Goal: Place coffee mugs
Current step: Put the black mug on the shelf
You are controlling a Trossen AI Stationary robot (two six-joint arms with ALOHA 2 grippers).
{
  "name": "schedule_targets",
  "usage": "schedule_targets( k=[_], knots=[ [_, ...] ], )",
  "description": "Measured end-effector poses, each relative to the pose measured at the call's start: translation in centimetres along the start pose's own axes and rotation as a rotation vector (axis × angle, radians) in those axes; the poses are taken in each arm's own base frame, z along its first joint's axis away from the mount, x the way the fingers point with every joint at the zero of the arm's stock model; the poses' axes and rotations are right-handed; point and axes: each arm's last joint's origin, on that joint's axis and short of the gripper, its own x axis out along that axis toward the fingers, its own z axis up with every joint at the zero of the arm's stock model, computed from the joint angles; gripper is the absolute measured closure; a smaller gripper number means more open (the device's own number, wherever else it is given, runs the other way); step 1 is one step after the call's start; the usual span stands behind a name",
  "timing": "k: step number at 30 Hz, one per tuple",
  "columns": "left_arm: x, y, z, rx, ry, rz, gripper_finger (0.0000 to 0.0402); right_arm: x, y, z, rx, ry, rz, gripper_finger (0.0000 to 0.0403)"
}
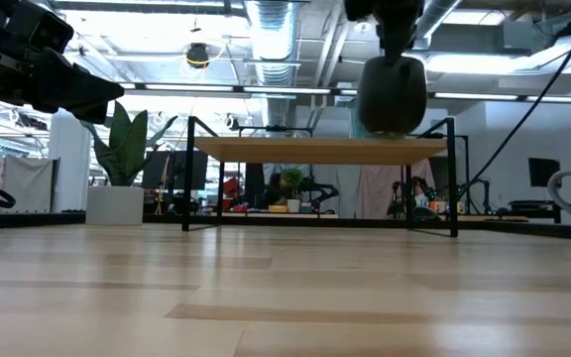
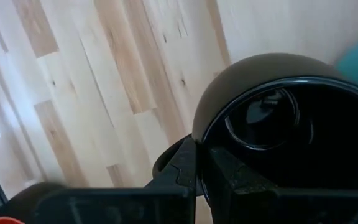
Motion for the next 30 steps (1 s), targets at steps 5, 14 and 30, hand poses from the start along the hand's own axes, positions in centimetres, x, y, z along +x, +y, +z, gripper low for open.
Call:
schedule_targets(
  k=[5, 14, 30],
  knots=[
    [0.0, 0.0, 0.0, 0.0, 0.0, 0.0, 0.0402, 1.2, -0.6, 0.9, -0.008, 0.029, 0.0, 0.0368],
    [0.0, 0.0, 0.0, 0.0, 0.0, 0.0, 0.0401, 0.5, -1.4, 0.5, 0.023, 0.015, -0.001, 0.0367],
    [0.0, 0.0, 0.0, 0.0, 0.0, 0.0, 0.0401, 0.5, -2.6, 0.5, 0.064, 0.012, -0.017, 0.0358]
  ],
)
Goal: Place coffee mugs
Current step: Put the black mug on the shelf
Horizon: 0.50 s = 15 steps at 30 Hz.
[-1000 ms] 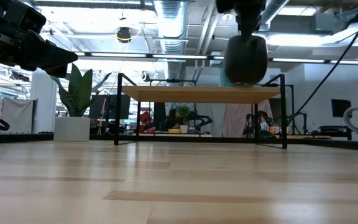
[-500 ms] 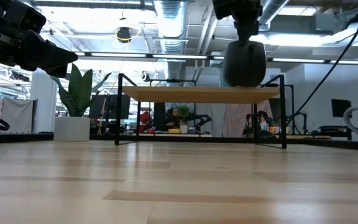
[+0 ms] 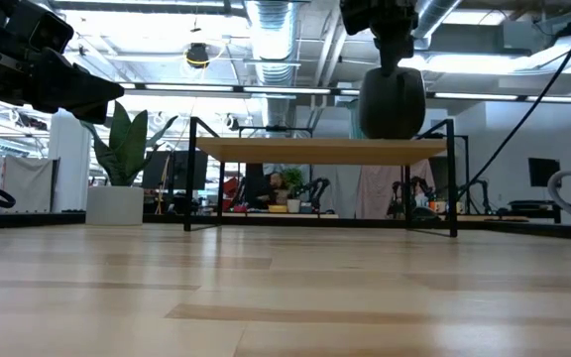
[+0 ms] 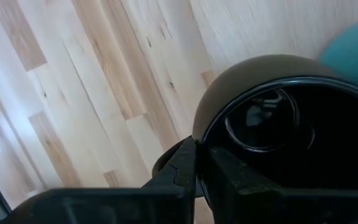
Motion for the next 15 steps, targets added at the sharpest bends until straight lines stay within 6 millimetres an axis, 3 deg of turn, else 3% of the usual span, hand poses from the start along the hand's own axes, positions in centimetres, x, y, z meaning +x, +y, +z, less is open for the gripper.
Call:
schedule_targets(
  k=[15],
  knots=[
    [0.0, 0.0, 0.0, 0.0, 0.0, 0.0, 0.0401, -0.03, -0.32, 0.02, -0.013, -0.002, -0.005, 0.034]
  ],
)
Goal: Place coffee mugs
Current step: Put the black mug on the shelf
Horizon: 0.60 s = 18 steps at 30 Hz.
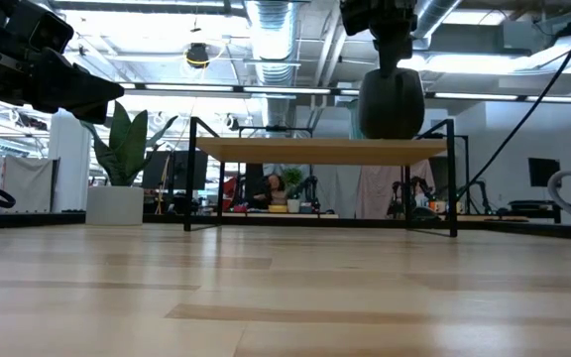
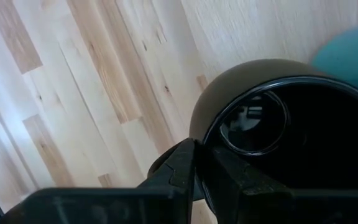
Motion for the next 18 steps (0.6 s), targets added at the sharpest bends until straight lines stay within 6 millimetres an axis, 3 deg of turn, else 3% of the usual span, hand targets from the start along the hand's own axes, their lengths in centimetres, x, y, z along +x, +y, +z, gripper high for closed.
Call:
schedule_targets(
  k=[18],
  knots=[
    [0.0, 0.0, 0.0, 0.0, 0.0, 0.0, 0.0401, -0.03, -0.53, 0.03, 0.088, -0.004, -0.029, 0.0338]
  ],
)
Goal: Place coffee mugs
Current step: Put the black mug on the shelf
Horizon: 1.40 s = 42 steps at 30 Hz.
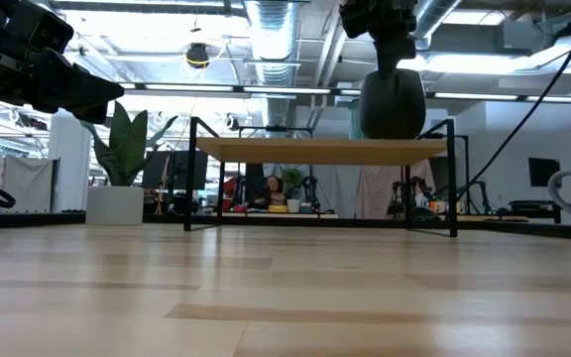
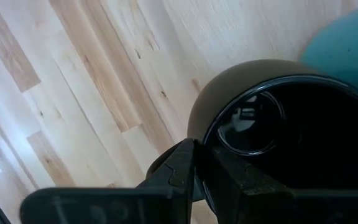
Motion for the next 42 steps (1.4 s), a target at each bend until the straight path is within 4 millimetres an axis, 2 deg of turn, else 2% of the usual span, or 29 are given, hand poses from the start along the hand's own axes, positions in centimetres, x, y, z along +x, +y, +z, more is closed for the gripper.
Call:
schedule_targets(
  k=[11, 15, 23, 42],
  knots=[
    [0.0, 0.0, 0.01, 0.0, -0.001, 0.0, 0.0402, -0.06, -0.31, -0.01, 0.055, -0.001, 0.002, 0.0337],
    [0.0, 0.0, 0.01, 0.0, 0.0, 0.0, 0.0401, -0.06, -0.54, -0.03, 0.064, 0.003, 0.0, 0.0313],
    [0.0, 0.0, 0.0, 0.0, 0.0, 0.0, 0.0401, -0.06, -0.52, 0.0, -0.064, 0.0, 0.0, 0.0276],
    [0.0, 0.0, 0.01, 0.0, 0.0, 0.0, 0.0401, -0.07, -0.46, 0.3, -0.019, -0.031, 0.003, 0.0274]
  ],
)
